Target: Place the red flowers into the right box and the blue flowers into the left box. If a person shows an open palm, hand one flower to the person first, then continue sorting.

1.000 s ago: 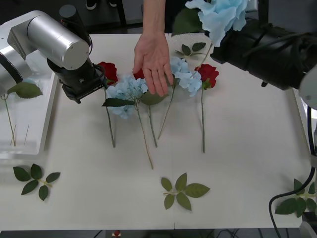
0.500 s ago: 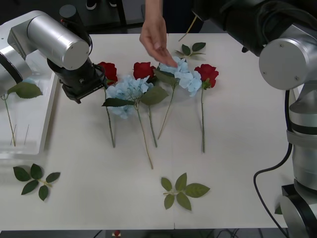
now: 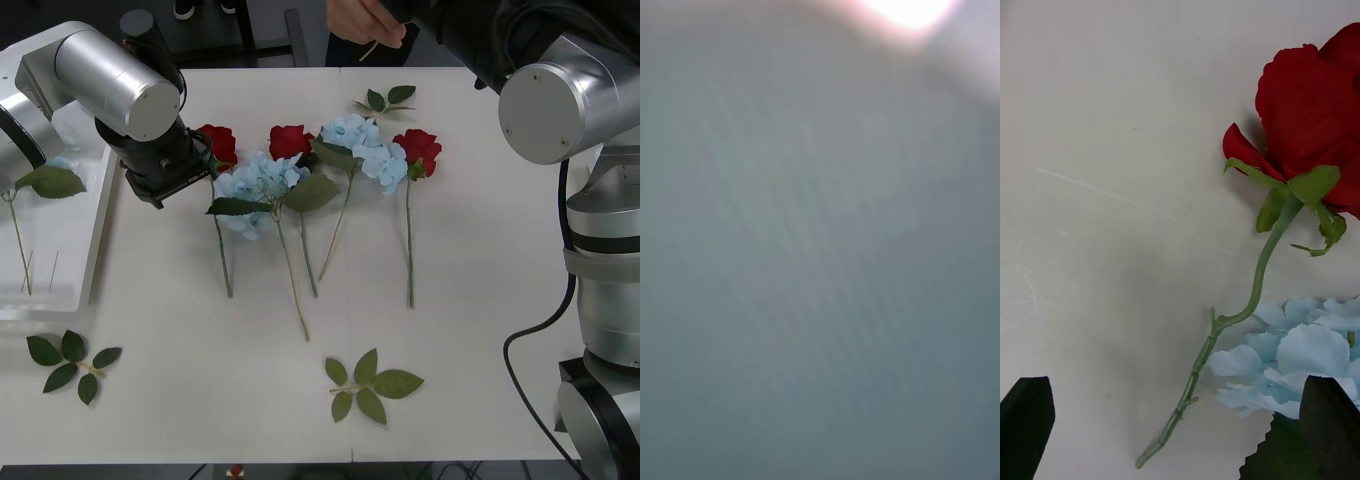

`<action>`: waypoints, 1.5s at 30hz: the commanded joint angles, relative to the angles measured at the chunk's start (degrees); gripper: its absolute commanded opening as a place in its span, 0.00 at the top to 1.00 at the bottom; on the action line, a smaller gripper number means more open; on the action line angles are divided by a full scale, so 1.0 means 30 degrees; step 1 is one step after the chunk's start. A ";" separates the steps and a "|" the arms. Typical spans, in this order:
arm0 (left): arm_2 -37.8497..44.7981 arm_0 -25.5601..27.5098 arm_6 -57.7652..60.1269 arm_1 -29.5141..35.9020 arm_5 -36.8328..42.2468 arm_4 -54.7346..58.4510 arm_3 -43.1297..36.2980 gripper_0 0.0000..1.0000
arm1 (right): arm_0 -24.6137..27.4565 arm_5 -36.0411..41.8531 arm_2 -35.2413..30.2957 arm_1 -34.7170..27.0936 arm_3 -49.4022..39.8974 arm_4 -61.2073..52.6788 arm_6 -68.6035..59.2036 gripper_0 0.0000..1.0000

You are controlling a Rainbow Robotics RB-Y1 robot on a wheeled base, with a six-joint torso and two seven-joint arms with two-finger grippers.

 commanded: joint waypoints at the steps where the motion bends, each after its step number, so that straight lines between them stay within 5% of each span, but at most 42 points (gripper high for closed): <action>1: 0.0435 -0.0501 -0.0285 0.0444 0.0146 -0.0183 -0.0312 0.05 | -0.0339 -0.0276 -0.0068 0.0214 -0.0368 0.0071 -0.0769 1.00; 6: 0.0435 -0.0501 -0.0256 0.0444 0.0146 -0.0183 -0.0312 0.05 | -0.0339 -0.0335 -0.0068 0.0243 -0.0368 0.0042 -0.0769 0.95; 13: 0.0435 -0.0501 -0.0256 0.0444 0.0175 -0.0212 -0.0312 0.05 | -0.0339 -0.0364 -0.0097 0.0243 -0.0368 0.0042 -0.0739 0.20; 17: 0.0465 -0.0501 -0.0285 0.0444 0.0175 -0.0212 -0.0312 0.05 | -0.0280 -0.0364 -0.0068 0.0214 -0.0368 -0.0046 -0.0710 0.00; 27: 0.0465 -0.0501 -0.0256 0.0444 0.0204 -0.0241 -0.0312 0.05 | 0.1273 0.1950 0.0225 -0.1573 -0.2858 -0.1305 -0.0857 0.00; 37: 0.0435 -0.0501 -0.0285 0.0444 0.0204 -0.0300 -0.0312 0.06 | 0.7103 0.2009 -0.0478 -0.5294 -0.7721 -0.5261 -0.1032 0.00; 45: 0.0435 -0.0472 -0.0285 0.0444 0.0234 -0.0329 -0.0312 0.05 | 1.0384 0.3445 -0.1239 -0.5968 -0.7516 -0.5700 -0.0710 0.00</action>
